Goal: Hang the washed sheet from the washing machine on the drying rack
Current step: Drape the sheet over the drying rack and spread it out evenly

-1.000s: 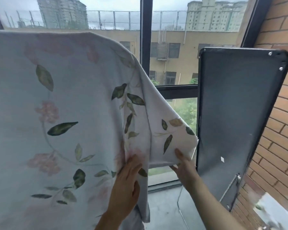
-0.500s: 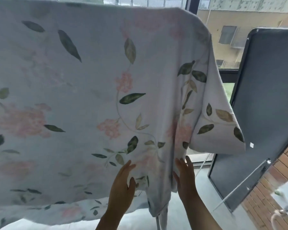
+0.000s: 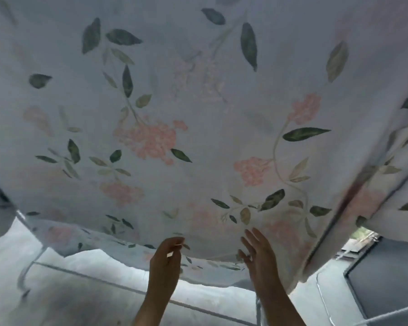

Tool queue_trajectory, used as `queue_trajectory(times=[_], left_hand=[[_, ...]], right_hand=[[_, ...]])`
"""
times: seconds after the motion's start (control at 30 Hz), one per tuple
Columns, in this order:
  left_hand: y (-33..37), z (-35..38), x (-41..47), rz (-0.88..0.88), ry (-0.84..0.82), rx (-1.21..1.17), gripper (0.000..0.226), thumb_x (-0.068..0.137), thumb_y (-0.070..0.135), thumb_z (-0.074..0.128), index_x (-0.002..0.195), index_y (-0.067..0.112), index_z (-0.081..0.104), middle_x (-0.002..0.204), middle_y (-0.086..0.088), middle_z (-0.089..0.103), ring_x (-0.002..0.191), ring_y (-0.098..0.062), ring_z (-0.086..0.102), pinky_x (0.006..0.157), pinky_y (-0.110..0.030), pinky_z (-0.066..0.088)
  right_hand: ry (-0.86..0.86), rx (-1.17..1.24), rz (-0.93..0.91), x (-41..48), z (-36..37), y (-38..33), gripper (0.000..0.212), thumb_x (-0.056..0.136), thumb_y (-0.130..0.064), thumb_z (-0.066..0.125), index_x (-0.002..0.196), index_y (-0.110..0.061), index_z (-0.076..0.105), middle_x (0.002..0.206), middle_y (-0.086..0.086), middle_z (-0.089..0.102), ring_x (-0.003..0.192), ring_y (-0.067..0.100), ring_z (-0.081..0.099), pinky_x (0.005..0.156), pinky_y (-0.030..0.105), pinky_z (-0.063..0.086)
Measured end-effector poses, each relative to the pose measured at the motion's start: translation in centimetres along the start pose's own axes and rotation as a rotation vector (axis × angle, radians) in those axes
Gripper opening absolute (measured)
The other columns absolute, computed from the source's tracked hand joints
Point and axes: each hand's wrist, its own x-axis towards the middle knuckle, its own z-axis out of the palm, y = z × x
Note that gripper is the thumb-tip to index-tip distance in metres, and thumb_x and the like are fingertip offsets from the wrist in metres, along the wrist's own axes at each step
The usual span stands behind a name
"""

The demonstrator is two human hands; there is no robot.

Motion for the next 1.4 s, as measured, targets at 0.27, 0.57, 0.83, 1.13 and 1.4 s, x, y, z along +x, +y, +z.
queue_trajectory(times=[0.27,0.57,0.83,1.13,1.4], left_hand=[[-2.7,-12.8,2.2,-0.168,0.236,-0.020,0.043,0.086,-0.007,0.051,0.082,0.033,0.067,0.086,0.026,0.068,0.082,0.002,0.066,0.072,-0.012,0.045],[-7.6,-34.1,8.4,-0.153,0.363,-0.008,0.049,0.083,-0.009,0.054,0.078,0.039,0.066,0.080,0.012,0.072,0.077,0.004,0.064,0.068,-0.003,0.042],[-10.5,-52.9,16.6,-0.117,0.476,0.014,0.036,0.089,-0.004,0.051,0.081,0.028,0.067,0.086,0.011,0.071,0.086,-0.009,0.066,0.072,-0.017,0.048],[-13.5,-66.3,29.8,-0.070,0.497,0.033,0.031,0.091,-0.002,0.048,0.088,0.023,0.067,0.092,0.006,0.069,0.088,-0.011,0.065,0.075,-0.021,0.049],[-15.0,-77.9,42.3,-0.029,0.467,0.053,0.025,0.094,0.004,0.048,0.090,0.022,0.066,0.087,0.008,0.067,0.086,-0.008,0.063,0.065,-0.011,0.044]], right_hand=[[-0.185,-0.121,0.226,1.5,17.6,8.0,0.019,0.094,-0.017,0.054,0.112,-0.016,0.061,0.120,0.007,0.065,0.112,0.027,0.059,0.087,0.041,0.049],[-0.269,-0.124,0.246,-0.8,39.2,17.8,0.020,0.094,-0.008,0.053,0.114,-0.009,0.058,0.115,0.009,0.066,0.110,0.028,0.060,0.090,0.044,0.046],[-0.432,-0.139,0.259,-3.6,57.6,25.2,0.019,0.094,-0.010,0.055,0.112,-0.011,0.059,0.113,0.007,0.067,0.108,0.023,0.062,0.091,0.042,0.048],[-0.515,-0.140,0.247,1.8,76.1,32.9,0.017,0.092,-0.008,0.056,0.109,-0.008,0.060,0.110,0.008,0.068,0.105,0.025,0.063,0.083,0.040,0.050],[-0.582,-0.291,0.115,5.4,91.8,36.5,0.013,0.094,-0.011,0.054,0.103,-0.011,0.063,0.108,0.003,0.070,0.105,0.020,0.063,0.081,0.033,0.048]])
